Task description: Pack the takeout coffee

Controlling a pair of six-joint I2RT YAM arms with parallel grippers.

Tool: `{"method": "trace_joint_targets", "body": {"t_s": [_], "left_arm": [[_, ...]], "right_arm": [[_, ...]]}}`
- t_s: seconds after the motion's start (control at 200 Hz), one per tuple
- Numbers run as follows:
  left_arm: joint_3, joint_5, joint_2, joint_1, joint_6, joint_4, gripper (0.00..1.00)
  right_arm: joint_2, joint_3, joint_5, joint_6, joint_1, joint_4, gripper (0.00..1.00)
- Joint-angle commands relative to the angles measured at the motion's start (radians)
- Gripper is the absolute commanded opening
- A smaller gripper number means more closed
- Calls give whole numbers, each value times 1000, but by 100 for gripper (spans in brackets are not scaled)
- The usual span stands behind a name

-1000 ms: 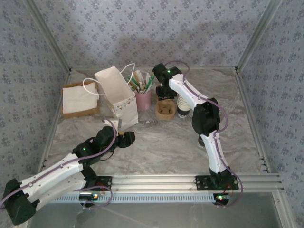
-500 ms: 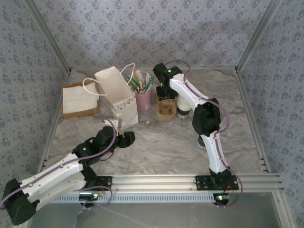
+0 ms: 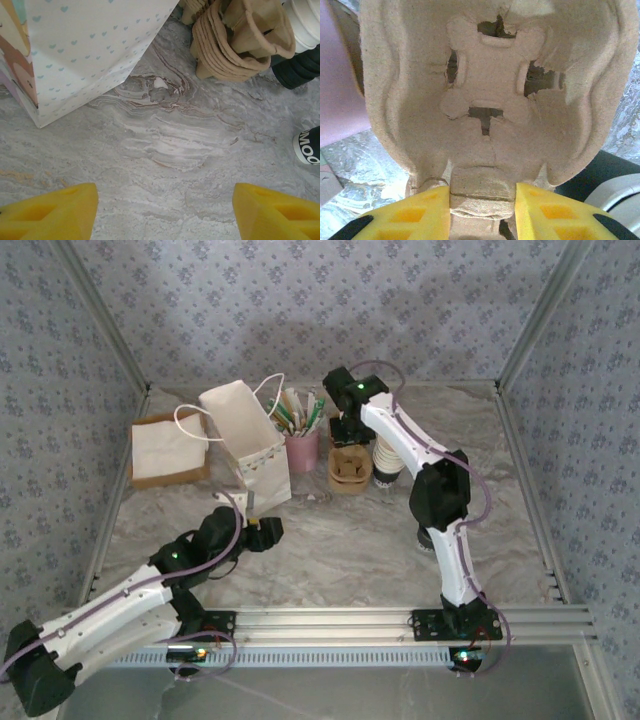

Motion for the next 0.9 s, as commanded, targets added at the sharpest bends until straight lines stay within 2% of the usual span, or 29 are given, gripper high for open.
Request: {"method": "trace_joint_targets", "body": {"t_s": [0.0, 0.17, 0.315, 0.565, 0.765, 0.899], "left_arm": [[59, -24, -39, 4, 17, -68, 74], [144, -41, -111, 4, 17, -201, 85], [236, -84, -175, 4, 17, -344, 99], [465, -192, -186, 5, 48, -594, 100], [677, -312, -56, 7, 96, -755, 100], [809, -347, 37, 39, 144, -808, 100]], "right_arm": [[-91, -15, 3, 17, 12, -15, 38], [-174, -61, -23, 20, 24, 4, 38], [-260, -110, -30, 22, 35, 30, 38], [-439, -231, -37, 26, 57, 77, 38], [-595, -358, -62, 27, 72, 119, 38], [-698, -447, -92, 29, 77, 149, 38]]}}
